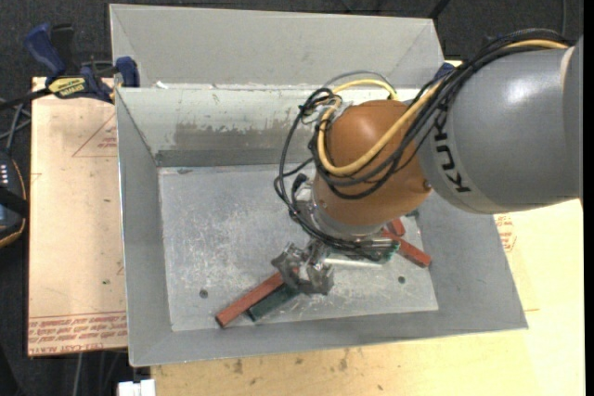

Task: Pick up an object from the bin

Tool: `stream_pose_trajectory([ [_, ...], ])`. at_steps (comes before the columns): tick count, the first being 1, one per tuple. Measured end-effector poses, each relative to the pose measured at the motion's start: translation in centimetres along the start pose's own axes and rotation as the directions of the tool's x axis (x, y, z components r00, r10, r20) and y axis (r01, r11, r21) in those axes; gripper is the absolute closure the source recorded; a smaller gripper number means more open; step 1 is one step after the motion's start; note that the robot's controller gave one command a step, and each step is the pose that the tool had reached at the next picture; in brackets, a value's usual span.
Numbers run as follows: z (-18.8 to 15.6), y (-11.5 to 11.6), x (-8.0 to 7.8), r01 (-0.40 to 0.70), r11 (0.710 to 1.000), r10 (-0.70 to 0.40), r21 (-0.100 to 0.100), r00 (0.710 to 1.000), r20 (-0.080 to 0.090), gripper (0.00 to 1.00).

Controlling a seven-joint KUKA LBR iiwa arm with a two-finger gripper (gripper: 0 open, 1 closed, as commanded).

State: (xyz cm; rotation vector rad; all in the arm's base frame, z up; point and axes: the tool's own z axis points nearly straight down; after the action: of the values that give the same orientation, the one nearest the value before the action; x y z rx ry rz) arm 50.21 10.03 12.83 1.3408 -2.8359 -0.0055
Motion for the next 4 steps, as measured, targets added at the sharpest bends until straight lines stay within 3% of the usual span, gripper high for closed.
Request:
stream_pose_trajectory([
  [1, 5.9, 1.2, 0.4, 0.054, 0.998, -0.054, 0.009, 0.998, 0.011, 0.0],
  [2, 5.4, 1.0, 0.0, 0.049, 0.999, -0.05, 0.014, 0.999, 0.021, 1.0],
  [3, 5.4, 1.0, 0.0, 0.049, 0.999, -0.049, 0.014, 0.999, 0.021, 1.0],
  [4, -0.4, 1.4, 0.5, 0.086, 0.996, -0.086, 0.003, 0.996, 0.003, 1.0],
])
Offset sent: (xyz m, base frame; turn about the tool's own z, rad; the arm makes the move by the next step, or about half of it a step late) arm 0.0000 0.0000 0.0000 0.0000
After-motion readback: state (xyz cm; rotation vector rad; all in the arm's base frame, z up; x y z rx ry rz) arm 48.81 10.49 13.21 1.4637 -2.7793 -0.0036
